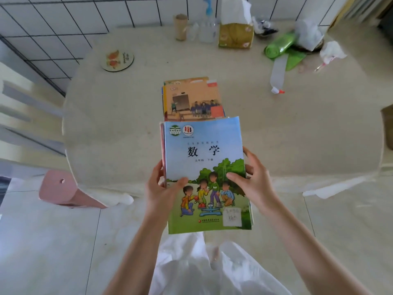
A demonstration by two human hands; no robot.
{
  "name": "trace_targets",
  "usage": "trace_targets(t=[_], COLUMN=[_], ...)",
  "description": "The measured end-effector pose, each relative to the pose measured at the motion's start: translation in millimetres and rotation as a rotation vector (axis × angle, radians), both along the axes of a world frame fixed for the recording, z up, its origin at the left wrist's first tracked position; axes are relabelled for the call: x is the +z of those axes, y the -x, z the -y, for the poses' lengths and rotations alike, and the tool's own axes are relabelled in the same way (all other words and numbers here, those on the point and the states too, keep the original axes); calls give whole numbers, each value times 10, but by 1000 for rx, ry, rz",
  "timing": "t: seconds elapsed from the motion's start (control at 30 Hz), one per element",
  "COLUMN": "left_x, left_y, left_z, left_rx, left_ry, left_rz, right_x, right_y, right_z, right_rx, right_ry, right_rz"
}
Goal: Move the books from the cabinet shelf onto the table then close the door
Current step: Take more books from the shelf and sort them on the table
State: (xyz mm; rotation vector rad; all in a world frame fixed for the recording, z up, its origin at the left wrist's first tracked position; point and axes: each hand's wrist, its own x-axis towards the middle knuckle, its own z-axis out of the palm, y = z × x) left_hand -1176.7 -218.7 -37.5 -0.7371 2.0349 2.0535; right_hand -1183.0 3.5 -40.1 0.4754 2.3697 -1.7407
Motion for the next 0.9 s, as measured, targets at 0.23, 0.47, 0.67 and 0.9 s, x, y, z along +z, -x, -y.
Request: trace_targets(t=[0.23,0.47,0.67,0.9], left_x=[-56,-136,-300,-409], left_y=[838,1112,1004,994], left_z=[293,220,255,264], left_rx=[-78,-94,-128,-197], left_ry=[44,108,203,252], left_rz=[-61,-143,-200,-215], right_x=[83,-137,-326,-448], right_y=[766,1020,1064,1083], right_z=[85,60,-49,-225], right_rx=[-10,-27,-11,101], right_ry=[69,50,7,55], right_rz=[5,-78,-123,-92])
